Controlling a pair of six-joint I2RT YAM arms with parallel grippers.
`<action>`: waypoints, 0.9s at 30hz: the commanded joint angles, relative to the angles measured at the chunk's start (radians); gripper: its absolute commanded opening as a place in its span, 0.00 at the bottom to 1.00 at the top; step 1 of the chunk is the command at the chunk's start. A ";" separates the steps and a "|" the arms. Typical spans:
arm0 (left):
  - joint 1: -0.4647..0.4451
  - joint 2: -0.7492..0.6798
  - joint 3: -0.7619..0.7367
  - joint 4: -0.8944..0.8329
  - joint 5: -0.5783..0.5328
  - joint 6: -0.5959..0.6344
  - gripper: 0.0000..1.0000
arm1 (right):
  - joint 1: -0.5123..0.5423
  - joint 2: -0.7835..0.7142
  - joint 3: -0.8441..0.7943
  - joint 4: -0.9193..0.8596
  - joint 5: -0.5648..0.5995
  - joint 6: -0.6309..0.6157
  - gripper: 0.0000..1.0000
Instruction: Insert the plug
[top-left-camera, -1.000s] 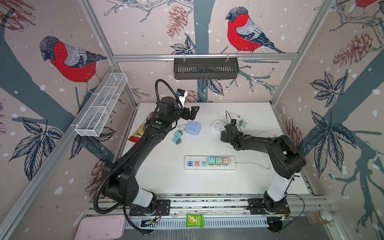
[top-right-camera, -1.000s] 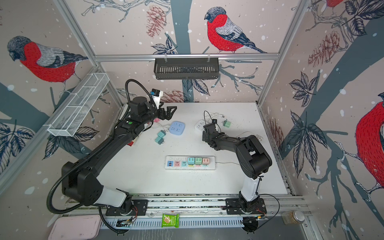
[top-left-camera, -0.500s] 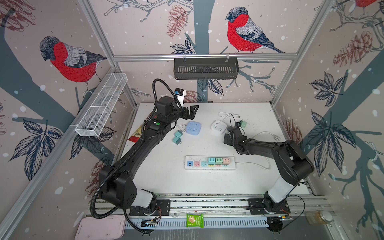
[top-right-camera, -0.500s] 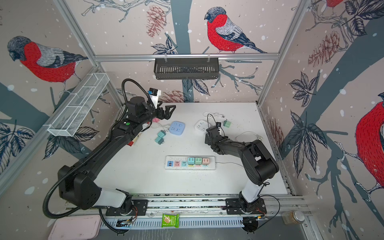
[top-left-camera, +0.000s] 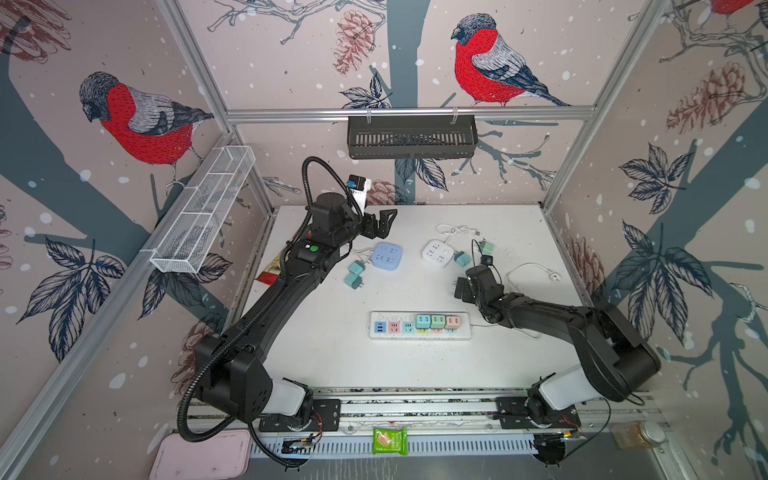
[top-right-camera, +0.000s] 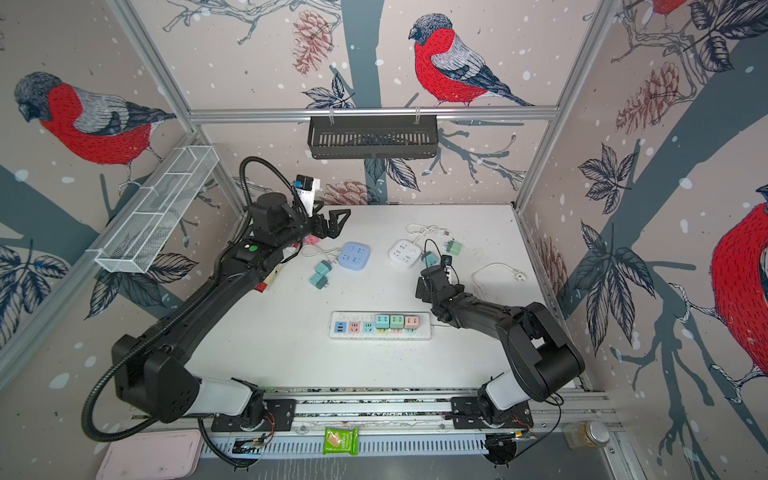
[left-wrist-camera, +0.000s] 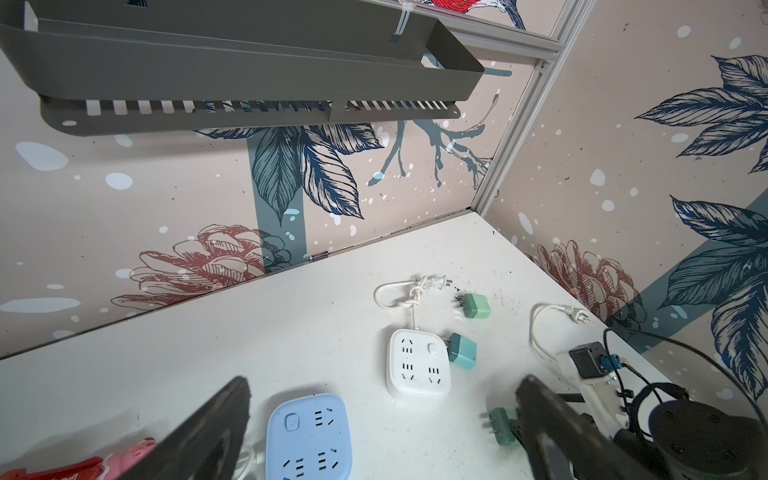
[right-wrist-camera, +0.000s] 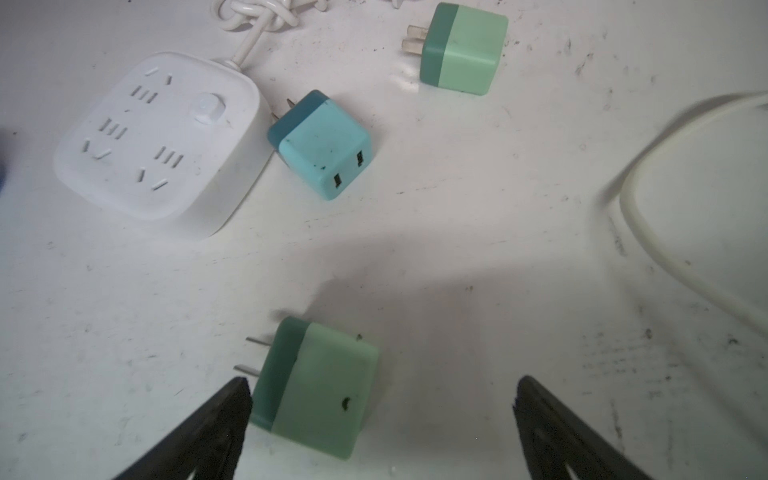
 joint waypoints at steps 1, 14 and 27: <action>0.001 -0.010 0.001 0.013 0.020 -0.010 0.99 | 0.014 -0.025 -0.018 -0.008 -0.045 0.031 0.98; 0.001 -0.029 -0.016 0.037 0.027 -0.029 0.99 | 0.022 -0.025 -0.094 0.053 -0.154 0.076 0.25; 0.001 -0.049 -0.033 0.059 0.034 -0.045 0.99 | 0.019 0.087 -0.015 0.028 -0.123 0.070 0.19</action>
